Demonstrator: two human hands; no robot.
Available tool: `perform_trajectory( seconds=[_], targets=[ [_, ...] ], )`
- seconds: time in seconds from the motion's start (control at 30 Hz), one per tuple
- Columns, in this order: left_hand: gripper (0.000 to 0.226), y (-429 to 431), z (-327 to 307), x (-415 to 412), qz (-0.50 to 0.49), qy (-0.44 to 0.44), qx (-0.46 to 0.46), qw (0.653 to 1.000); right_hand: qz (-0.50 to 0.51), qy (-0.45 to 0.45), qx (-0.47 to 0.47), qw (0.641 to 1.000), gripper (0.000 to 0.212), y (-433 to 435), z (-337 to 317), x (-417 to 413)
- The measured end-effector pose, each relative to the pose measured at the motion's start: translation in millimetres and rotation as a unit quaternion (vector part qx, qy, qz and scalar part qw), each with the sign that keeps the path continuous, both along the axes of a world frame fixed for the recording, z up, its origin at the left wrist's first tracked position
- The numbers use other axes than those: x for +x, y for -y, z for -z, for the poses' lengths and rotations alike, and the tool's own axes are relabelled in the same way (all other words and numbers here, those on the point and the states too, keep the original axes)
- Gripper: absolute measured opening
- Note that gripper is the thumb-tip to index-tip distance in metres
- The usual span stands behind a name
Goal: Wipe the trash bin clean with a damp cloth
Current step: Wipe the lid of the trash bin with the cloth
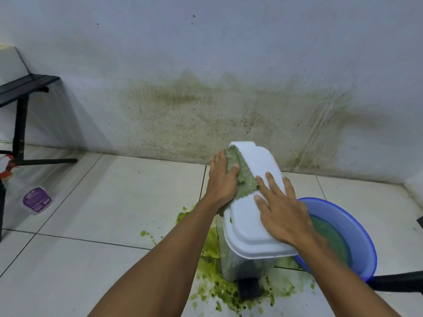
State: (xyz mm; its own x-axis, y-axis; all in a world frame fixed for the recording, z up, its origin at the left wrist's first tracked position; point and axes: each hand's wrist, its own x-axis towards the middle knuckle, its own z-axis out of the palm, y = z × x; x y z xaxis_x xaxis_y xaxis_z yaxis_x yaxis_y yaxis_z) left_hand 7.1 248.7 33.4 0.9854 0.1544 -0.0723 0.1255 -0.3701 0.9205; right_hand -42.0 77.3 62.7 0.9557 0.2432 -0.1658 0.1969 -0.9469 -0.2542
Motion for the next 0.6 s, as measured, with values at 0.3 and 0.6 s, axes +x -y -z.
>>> perform_trajectory(
  seconds=[0.3, 0.6],
  targets=[
    [0.065, 7.2, 14.6, -39.5, 0.017, 0.032, -0.02, 0.999, -0.083, -0.04, 0.18, 0.979, 0.045, 15.4, 5.0, 51.7],
    [0.063, 15.9, 9.1, -52.3, 0.003, 0.025, -0.001, 1.0, -0.07, 0.025, 0.116, 0.99, 0.05, 7.0, 12.3, 66.2]
  ],
)
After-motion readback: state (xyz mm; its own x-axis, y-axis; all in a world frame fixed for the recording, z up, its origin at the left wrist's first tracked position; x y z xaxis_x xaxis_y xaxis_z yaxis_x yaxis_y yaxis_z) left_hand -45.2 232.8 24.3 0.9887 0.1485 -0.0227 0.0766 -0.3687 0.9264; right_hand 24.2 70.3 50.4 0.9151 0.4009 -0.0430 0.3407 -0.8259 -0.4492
